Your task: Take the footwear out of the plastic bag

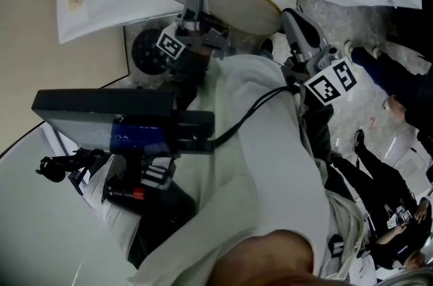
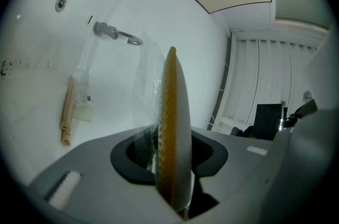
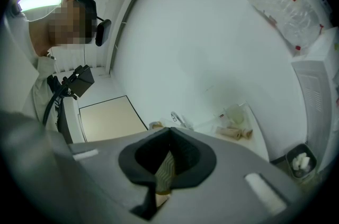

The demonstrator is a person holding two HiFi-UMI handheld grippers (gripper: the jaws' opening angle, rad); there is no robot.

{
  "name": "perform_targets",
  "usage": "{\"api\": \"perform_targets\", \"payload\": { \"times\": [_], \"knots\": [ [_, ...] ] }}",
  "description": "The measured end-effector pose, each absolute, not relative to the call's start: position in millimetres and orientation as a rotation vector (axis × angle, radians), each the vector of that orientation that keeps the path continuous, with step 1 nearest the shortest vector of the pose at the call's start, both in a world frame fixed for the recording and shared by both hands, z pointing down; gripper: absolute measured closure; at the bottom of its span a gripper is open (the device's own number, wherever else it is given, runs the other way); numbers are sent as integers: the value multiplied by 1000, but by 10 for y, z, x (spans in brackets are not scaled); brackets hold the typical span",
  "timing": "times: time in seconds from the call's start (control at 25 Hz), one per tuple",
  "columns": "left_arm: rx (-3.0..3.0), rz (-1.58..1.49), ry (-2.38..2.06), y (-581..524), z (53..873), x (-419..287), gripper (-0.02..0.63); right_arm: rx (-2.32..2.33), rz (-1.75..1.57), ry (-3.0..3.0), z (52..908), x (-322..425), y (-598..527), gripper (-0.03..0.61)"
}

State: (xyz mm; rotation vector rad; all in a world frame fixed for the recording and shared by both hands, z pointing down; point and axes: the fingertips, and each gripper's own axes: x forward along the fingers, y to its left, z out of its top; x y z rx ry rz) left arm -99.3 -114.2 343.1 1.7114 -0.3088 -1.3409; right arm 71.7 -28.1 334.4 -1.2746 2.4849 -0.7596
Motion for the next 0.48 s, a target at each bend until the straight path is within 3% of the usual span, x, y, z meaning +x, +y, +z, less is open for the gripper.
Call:
{"api": "perform_targets", "payload": {
  "times": [0.48],
  "knots": [
    [1687,-1362,-318,-1200,3462,-1008,507,-1273,-766,2488,3358,746,-333,577]
  ]
}}
